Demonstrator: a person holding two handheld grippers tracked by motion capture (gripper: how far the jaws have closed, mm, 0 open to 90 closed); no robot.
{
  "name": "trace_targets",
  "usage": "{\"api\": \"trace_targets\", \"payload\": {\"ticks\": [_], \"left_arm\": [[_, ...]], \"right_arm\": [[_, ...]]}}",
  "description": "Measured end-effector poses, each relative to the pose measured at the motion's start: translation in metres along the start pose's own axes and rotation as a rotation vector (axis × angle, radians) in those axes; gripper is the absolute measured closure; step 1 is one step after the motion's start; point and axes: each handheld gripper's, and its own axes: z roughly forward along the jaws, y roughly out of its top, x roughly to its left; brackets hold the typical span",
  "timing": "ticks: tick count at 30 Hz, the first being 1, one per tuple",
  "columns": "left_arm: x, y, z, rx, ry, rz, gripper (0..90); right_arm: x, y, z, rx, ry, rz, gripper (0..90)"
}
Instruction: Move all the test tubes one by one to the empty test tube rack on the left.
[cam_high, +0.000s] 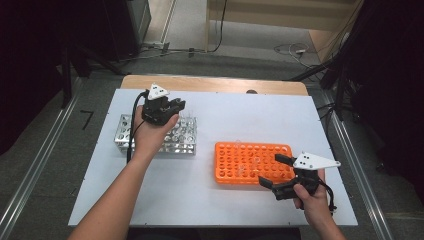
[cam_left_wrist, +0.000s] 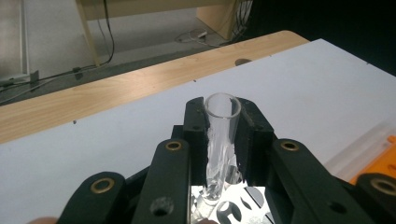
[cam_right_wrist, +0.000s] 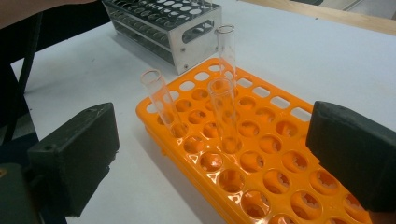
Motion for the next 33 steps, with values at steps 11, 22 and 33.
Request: {"api": "trace_targets", "payload": {"ticks": [11,22,33], "left_arm": [[0.001,-0.006,0.013,0.04,0.006,0.0,75.6],[-0.001,-0.018,0.024,0.087,0.016,-0.007,75.5],[-0.003,-0.023,0.032,0.141,0.018,-0.014,74.5]], "right_arm": [[0.0,0.0,0.0,0.001,0.0,-0.001,1.2],[0.0,0.0,0.0,0.001,-0.003,-0.003,1.2],[0.001,0.0,0.001,0.004,-0.004,-0.006,1.2]]}}
